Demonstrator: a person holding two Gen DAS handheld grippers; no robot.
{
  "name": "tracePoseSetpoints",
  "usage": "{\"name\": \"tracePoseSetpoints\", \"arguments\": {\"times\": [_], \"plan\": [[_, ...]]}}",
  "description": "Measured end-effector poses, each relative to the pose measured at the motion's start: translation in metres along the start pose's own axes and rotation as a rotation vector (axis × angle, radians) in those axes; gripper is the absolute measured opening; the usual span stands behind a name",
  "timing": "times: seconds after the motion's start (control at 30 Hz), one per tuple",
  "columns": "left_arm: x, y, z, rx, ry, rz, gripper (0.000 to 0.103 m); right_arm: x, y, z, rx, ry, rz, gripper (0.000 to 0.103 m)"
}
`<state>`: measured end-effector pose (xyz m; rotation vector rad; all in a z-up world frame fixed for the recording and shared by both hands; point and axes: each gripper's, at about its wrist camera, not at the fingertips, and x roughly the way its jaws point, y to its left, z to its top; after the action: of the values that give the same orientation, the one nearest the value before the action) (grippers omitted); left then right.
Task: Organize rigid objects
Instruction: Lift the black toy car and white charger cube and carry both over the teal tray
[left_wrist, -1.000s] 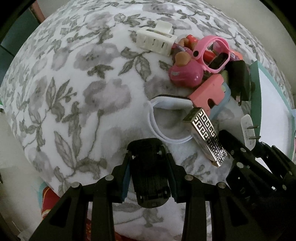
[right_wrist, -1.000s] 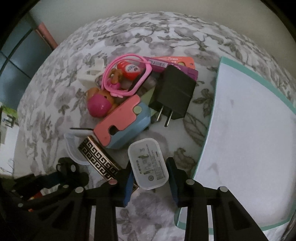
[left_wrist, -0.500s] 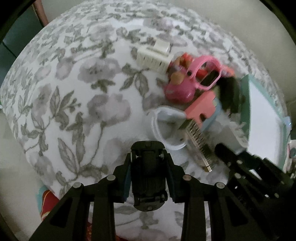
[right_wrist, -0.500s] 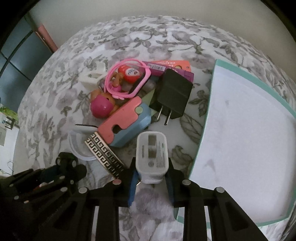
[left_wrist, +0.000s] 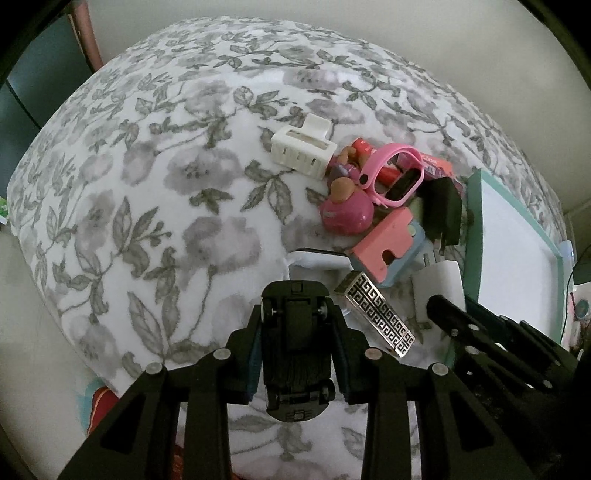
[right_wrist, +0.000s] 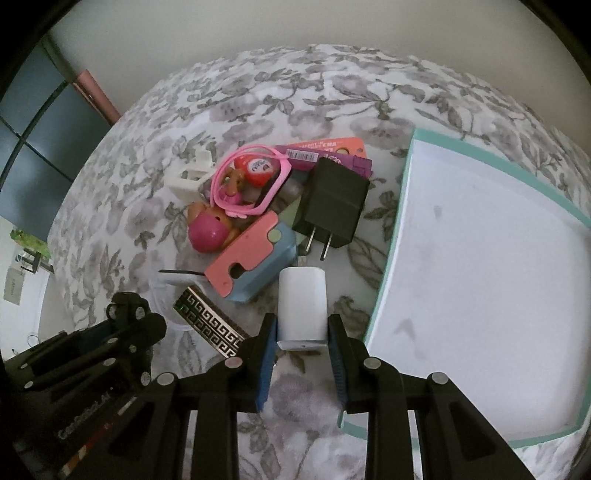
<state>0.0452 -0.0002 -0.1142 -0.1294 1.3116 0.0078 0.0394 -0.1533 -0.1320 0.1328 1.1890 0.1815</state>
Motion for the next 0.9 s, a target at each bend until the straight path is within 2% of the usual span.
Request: {"name": "tracePoseSetpoints", "arguments": {"times": [0.13,0.6,0.9], "plan": [[0.004,0.001,-0.005,0.001,0.010,0.001,0.034,0.015,0.010,0.006,-0.027,0.002,-0.025,0.029],[0.011,-0.003,-0.004,0.024,0.026,0.008,0.034,0.041,0.009,0.016,-0.002,0.036,-0.024,0.029],[0.018,-0.001,-0.003,0.026,0.034,0.005,0.034,0.042,0.013,0.021,-0.021,0.019,-0.042,0.029]]}}
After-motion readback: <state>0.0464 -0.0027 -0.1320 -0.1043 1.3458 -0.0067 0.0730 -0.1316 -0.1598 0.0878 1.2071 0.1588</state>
